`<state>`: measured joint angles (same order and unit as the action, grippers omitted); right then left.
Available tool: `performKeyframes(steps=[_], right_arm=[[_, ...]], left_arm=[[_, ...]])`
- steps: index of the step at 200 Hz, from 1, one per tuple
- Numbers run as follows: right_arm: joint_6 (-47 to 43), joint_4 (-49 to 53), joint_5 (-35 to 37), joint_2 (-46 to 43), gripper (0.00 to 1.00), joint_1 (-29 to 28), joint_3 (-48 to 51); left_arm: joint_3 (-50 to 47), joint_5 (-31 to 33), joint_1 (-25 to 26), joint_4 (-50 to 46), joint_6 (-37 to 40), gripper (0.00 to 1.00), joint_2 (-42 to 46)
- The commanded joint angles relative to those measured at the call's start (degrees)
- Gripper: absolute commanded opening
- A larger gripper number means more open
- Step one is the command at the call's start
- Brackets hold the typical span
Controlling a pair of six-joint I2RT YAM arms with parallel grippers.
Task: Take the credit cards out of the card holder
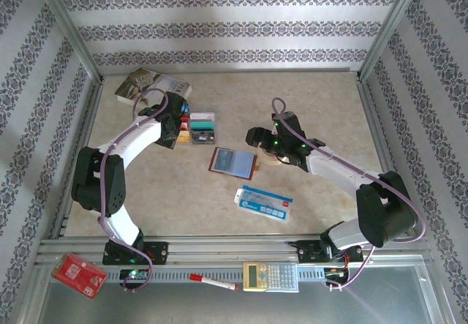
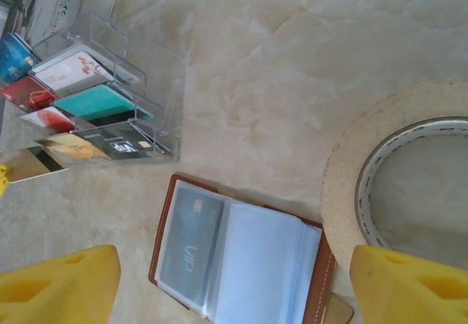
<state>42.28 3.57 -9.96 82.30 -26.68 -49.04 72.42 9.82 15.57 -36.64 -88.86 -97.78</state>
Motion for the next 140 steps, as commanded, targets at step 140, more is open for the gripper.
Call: performKeyframes(steps=[140], right_arm=[[1.8, -0.4, -1.6, -0.6, 0.83, 2.5, 0.9]], left_arm=[[3.1, 7.4, 4.8, -4.2, -21.5, 0.0, -3.7]])
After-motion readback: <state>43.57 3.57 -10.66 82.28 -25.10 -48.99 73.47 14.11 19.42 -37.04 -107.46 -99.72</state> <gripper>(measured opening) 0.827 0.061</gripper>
